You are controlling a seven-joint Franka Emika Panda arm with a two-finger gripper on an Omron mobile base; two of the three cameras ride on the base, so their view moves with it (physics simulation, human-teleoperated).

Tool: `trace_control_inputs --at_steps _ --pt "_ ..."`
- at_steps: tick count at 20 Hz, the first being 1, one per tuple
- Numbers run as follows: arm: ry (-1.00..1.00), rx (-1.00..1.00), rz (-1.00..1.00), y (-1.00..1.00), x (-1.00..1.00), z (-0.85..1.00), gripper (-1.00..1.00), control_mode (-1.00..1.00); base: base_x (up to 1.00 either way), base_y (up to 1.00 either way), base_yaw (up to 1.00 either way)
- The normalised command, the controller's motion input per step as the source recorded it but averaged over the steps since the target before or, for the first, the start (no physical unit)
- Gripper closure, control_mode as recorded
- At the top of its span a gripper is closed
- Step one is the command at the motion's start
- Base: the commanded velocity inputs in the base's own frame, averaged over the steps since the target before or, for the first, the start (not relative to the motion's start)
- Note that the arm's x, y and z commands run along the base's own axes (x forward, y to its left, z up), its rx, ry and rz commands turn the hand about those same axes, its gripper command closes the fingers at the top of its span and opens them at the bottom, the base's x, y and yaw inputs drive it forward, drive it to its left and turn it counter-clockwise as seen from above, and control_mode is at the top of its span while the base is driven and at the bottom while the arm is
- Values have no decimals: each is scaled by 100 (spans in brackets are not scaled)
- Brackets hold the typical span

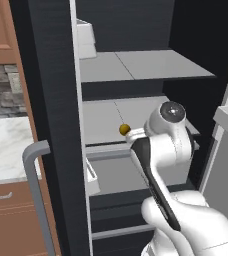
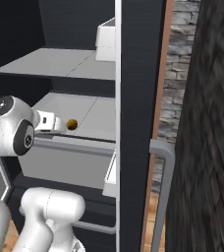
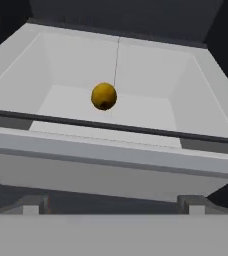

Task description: Retrieve a lemon from the fridge and place it on the cutting board with the fish.

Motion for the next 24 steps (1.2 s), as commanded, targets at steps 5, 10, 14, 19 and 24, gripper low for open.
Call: trace_control_inputs --at_steps 5,10,14,19,24 --pt "0 12 9 -9 40 4 -100 -100 0 0 0" --pt "1 7 9 0 46 -1 -100 -100 0 0 0" --pt "0 0 3 0 29 -1 -100 -100 0 0 0" --pt "0 0 0 4 44 -7 -100 -100 0 0 0" --pt "0 -1 -1 4 38 -6 -100 -100 0 0 0"
